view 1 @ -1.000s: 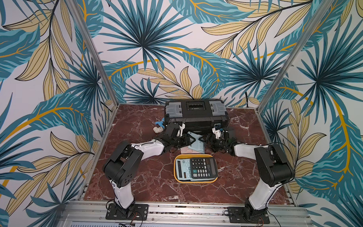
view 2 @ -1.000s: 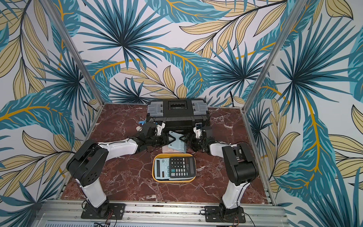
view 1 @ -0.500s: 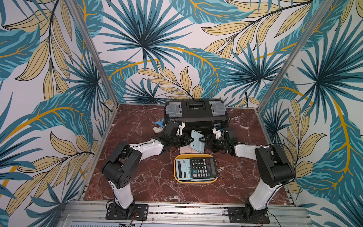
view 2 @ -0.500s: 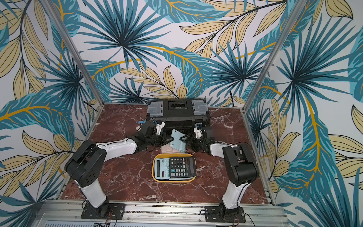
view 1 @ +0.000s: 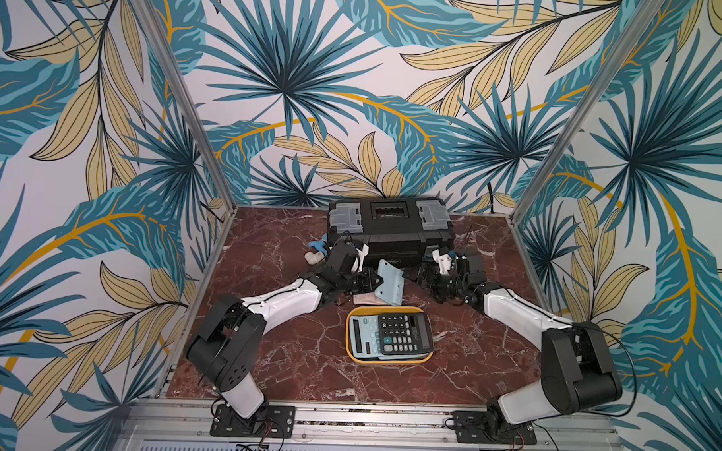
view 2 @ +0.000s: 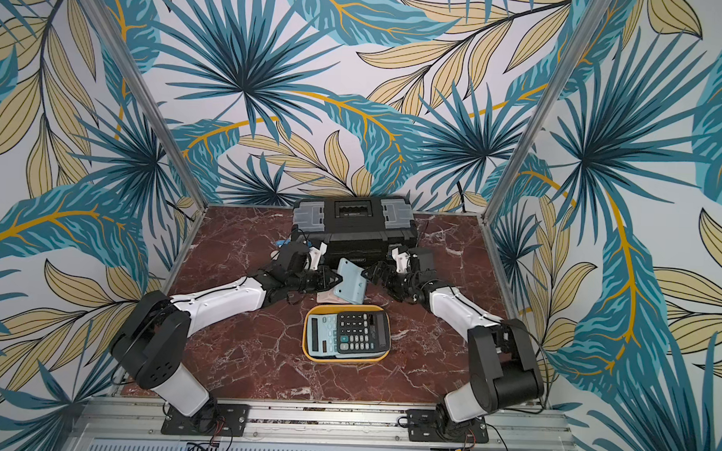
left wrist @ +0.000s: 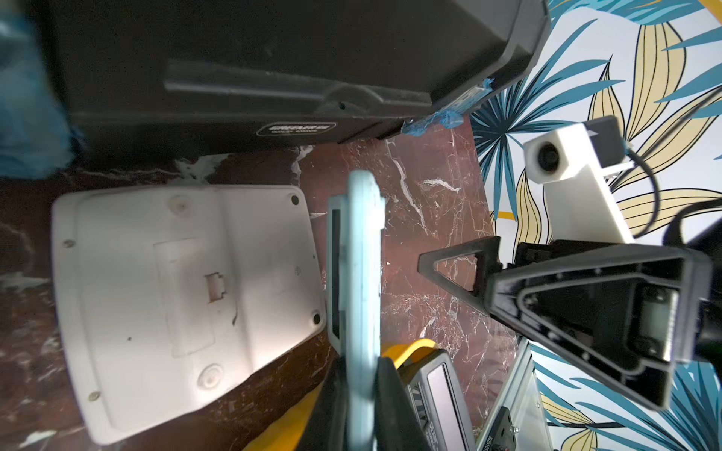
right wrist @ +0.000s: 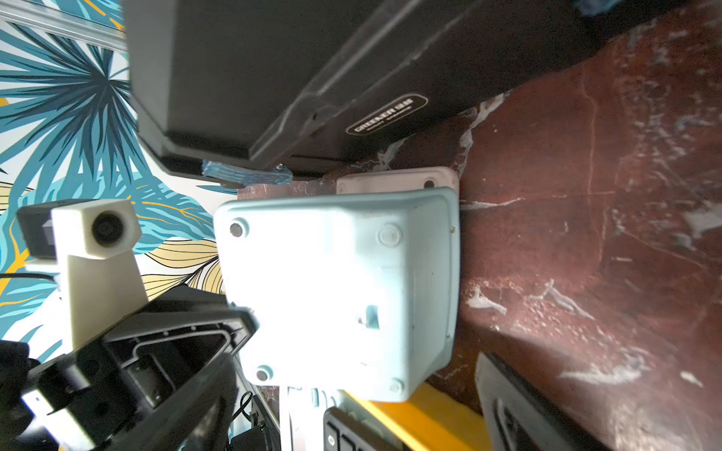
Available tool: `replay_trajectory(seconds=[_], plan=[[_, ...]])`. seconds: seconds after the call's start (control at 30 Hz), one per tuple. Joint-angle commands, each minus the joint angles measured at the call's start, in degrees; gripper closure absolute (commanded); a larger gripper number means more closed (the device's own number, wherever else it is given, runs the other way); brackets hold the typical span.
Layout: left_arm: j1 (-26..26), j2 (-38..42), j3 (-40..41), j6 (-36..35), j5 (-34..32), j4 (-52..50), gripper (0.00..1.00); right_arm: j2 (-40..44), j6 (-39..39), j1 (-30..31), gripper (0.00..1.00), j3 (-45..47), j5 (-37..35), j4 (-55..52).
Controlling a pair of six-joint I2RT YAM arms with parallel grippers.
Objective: Put the calculator in the storage box
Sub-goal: Pick up the calculator at the center of the board.
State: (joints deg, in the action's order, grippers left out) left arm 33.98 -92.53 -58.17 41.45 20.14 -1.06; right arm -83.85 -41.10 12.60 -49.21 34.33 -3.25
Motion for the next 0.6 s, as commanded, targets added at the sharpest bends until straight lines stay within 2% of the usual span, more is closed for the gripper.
replay_trajectory(seconds=[0.0, 0.17, 0.43, 0.57], plan=[[1.4, 4.3, -3.9, -4.5, -5.2, -3.8, 0.92, 5.2, 2.6, 0.3, 0.00, -1.9, -2.8, -11.5], [4.5, 8.8, -5.3, -8.6, -11.9, -7.6, 0.92, 12.3, -0.1, 0.3, 0.01, -4.4, -2.7, -18.4], [13.3, 14.5, -6.7, -18.9, -28.5, -11.3, 0.92, 21.0, -14.9, 1.4, 0.00, -7.5, -7.2, -21.9], [17.0, 15.4, -6.7, -22.8, -33.9, -11.0, 0.92, 22.6, -20.7, 2.7, 0.00, -9.7, -8.6, -22.4]])
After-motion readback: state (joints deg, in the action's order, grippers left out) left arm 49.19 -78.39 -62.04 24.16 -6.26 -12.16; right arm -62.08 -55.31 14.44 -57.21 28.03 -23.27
